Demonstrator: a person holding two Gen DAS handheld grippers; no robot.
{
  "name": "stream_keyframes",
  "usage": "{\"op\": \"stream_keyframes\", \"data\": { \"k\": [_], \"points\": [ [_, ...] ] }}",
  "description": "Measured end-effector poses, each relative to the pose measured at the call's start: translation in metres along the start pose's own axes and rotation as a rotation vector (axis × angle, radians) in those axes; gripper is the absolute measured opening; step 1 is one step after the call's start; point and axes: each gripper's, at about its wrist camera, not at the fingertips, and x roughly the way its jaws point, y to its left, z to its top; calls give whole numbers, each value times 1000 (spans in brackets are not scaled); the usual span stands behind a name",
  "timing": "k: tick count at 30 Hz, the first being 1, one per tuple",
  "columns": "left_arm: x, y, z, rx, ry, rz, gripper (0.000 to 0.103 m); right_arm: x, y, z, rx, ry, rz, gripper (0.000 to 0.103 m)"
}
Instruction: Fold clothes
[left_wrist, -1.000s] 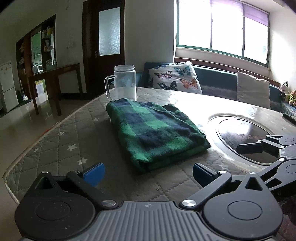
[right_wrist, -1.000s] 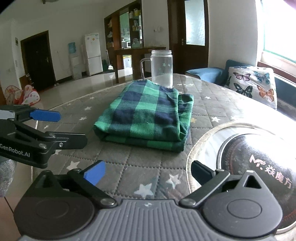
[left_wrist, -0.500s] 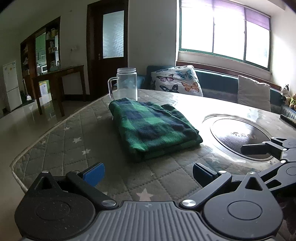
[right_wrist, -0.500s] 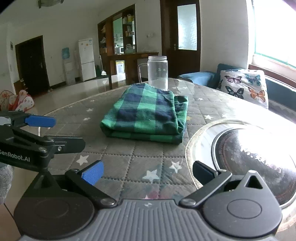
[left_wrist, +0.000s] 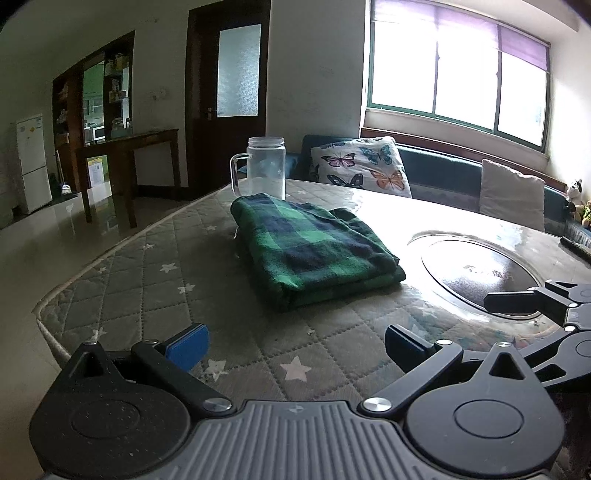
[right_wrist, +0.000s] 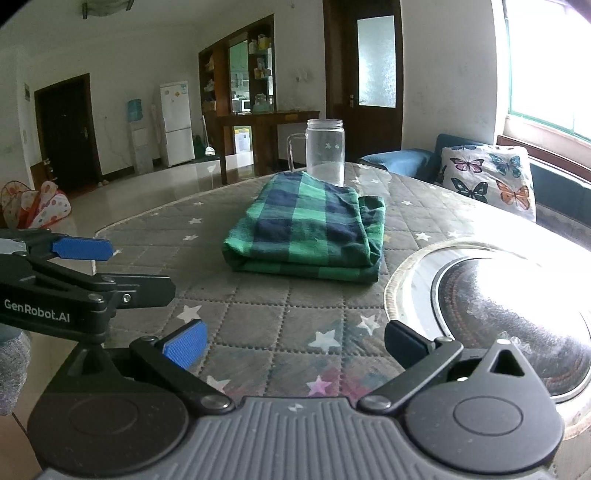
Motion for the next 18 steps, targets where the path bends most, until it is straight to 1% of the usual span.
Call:
{"op": "stream_keyframes", "data": {
  "k": [18],
  "points": [
    [-11,-10,-2,0,3,32,103,-9,0,-6,28,-11,5,103]
  ]
}}
